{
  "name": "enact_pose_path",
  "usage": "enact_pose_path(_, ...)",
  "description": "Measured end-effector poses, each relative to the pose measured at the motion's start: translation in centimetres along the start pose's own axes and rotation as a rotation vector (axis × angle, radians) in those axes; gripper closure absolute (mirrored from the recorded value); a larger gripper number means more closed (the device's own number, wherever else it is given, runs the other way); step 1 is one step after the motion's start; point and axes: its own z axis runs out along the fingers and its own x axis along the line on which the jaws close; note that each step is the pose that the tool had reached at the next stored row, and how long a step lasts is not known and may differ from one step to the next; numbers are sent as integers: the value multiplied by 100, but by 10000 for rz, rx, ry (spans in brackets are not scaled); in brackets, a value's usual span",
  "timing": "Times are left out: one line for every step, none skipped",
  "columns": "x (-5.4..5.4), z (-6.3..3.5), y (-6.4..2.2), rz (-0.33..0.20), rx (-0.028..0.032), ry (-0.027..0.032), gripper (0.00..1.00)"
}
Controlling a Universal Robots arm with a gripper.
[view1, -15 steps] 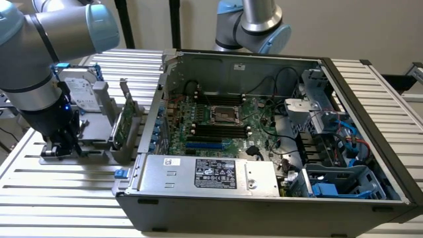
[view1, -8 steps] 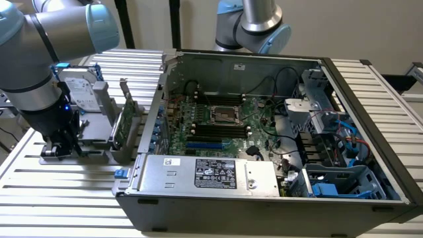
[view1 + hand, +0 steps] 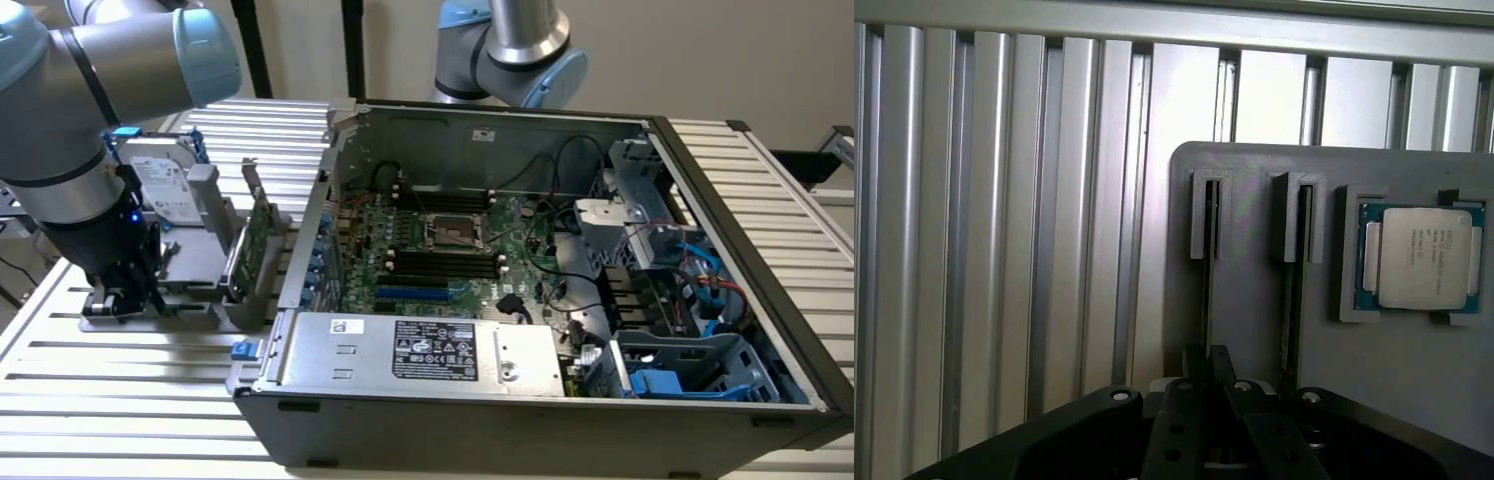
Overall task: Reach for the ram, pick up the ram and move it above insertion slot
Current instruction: 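Pick up the ram and move it above insertion slot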
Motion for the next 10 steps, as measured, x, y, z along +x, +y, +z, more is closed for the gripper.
enact_pose_path(0, -6, -1, 1, -8, -2, 86)
enact_pose_path(0, -14, -2, 1, -19, -4, 86)
enact_pose_path(0, -24, -2, 1, -33, -4, 86)
enact_pose_path(0, -35, -3, 2, -49, -6, 86)
enact_pose_path(0, -46, -4, 2, -64, -11, 86)
enact_pose_path(0, -60, -6, 2, -80, -17, 86)
enact_pose_path(0, -75, -7, 1, -98, -24, 86)
enact_pose_path(0, -93, -8, 2, -115, -31, 86)
enact_pose_path(0, -112, -10, 1, -133, -41, 86)
enact_pose_path(0, -135, -12, 1, -153, -54, 86)
